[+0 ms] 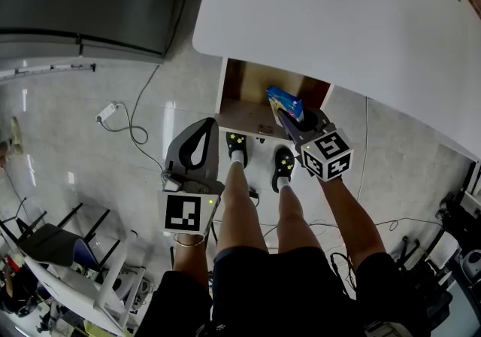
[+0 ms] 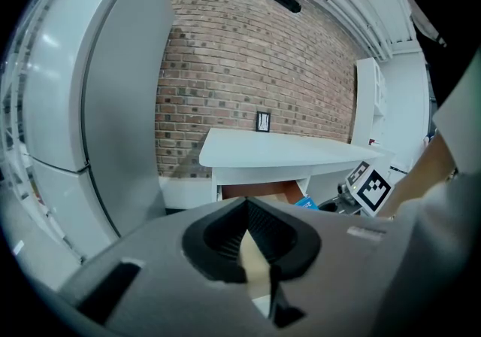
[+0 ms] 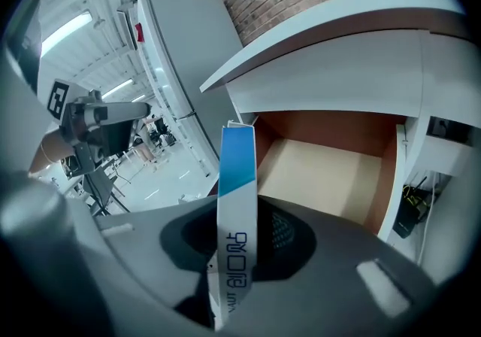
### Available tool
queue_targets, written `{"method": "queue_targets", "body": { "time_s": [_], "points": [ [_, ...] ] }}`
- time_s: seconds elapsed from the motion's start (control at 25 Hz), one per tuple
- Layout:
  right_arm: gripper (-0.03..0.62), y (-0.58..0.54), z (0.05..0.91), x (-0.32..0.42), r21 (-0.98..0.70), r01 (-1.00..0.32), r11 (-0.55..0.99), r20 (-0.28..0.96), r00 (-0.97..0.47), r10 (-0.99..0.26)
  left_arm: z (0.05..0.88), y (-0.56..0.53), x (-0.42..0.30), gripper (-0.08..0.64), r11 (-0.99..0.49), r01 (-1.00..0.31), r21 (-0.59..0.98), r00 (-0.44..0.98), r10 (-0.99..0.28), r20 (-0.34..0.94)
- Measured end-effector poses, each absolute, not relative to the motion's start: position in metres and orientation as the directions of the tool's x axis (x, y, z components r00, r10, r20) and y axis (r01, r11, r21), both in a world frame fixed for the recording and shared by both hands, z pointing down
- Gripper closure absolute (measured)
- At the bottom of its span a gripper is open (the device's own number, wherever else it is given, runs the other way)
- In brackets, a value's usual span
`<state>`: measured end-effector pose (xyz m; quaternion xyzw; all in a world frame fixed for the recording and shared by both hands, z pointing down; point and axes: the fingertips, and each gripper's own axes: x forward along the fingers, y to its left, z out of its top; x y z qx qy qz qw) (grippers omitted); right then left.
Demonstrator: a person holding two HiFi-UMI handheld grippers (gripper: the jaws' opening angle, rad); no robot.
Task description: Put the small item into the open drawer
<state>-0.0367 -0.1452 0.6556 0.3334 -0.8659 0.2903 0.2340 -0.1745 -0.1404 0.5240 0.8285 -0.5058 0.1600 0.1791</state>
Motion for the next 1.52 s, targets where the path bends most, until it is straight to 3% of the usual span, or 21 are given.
{"method": "queue_targets", "body": {
  "time_s": [0.68,1.52],
  "points": [
    [0.505,-0.146,0.708,-0.054,-0.173,-0.650,0.740,0.746,-0.578,-0.332,0.537,-0.140,-0.181,0.563,-0.425,-0.887,0.179,0.458,-0.768,0.448],
    [0.500,-0.143,0.761,-0.082,-0.124,-0.474,0.871,0.857,-0.494,-0.146,0.548,-0.151,-0.202,0.563,-0.407,-0.895,0.183,0.443,-0.760,0.476]
  ]
}}
